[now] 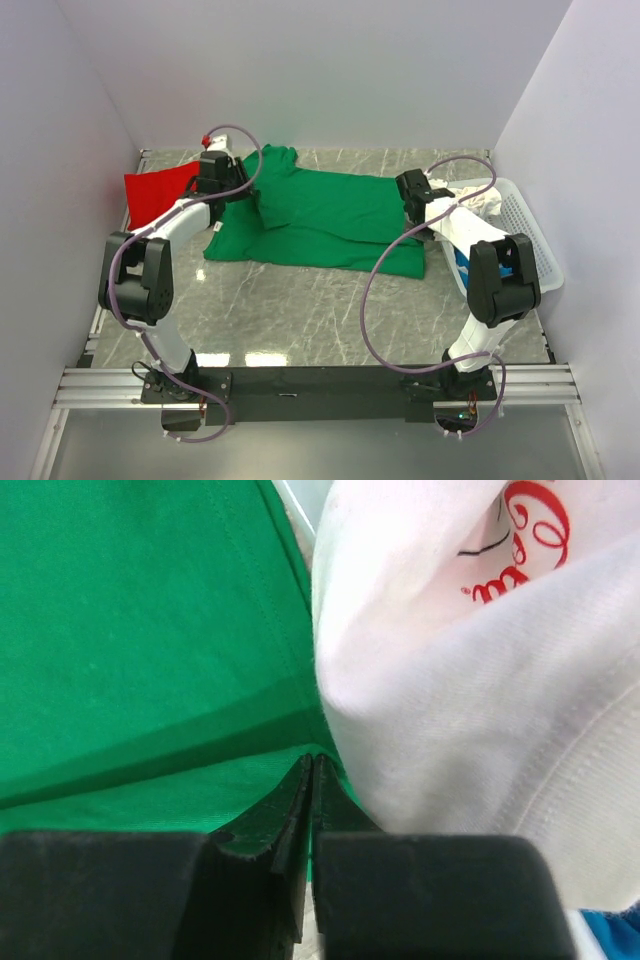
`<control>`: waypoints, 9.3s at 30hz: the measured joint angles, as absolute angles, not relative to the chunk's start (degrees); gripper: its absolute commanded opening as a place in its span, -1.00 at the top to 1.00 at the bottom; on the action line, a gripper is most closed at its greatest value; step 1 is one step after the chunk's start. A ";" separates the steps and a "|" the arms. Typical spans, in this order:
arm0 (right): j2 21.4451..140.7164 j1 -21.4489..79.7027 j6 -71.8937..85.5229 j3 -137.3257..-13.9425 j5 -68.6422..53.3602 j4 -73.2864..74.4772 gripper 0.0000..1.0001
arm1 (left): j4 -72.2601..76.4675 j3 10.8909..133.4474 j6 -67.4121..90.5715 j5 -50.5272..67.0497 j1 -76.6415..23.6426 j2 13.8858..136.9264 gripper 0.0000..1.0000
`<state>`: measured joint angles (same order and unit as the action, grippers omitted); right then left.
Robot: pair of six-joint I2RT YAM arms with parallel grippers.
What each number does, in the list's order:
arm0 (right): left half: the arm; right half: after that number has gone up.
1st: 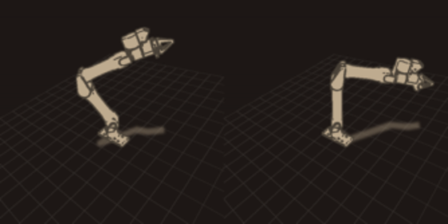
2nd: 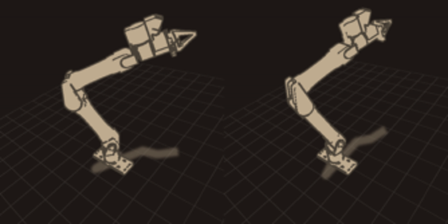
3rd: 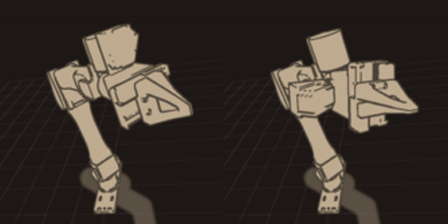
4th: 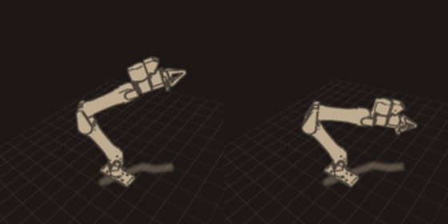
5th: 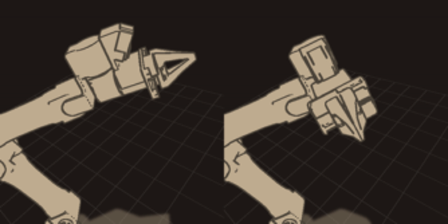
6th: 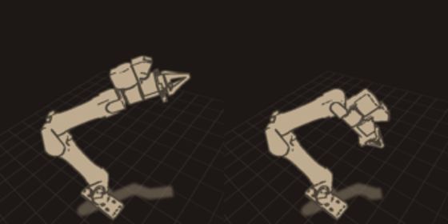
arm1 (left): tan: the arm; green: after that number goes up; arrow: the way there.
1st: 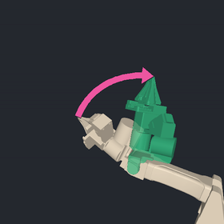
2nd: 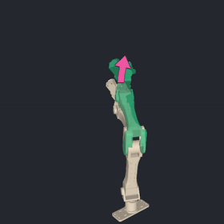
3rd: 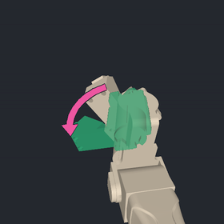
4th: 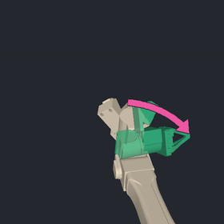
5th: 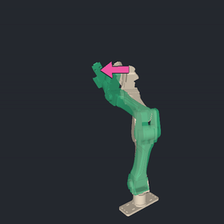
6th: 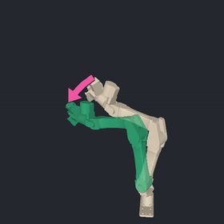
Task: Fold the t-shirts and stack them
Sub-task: Fold the tshirt
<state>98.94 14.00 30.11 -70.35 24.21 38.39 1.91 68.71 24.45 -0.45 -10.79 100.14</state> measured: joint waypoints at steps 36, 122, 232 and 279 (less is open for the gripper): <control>81.93 13.52 25.89 -48.38 7.40 27.46 -0.32 | -0.86 39.48 32.84 -7.38 -0.69 79.75 -0.68; 76.66 24.73 29.39 -51.96 14.83 36.16 -0.16 | 1.48 51.75 37.21 2.09 -13.32 91.61 -0.87; 78.56 31.27 31.92 -50.87 12.43 35.29 -0.16 | 8.97 66.46 42.70 4.95 -23.07 108.81 -0.96; 90.06 31.27 29.02 -56.12 12.05 30.85 -0.15 | 10.98 55.53 41.19 -1.41 -25.08 101.43 -0.99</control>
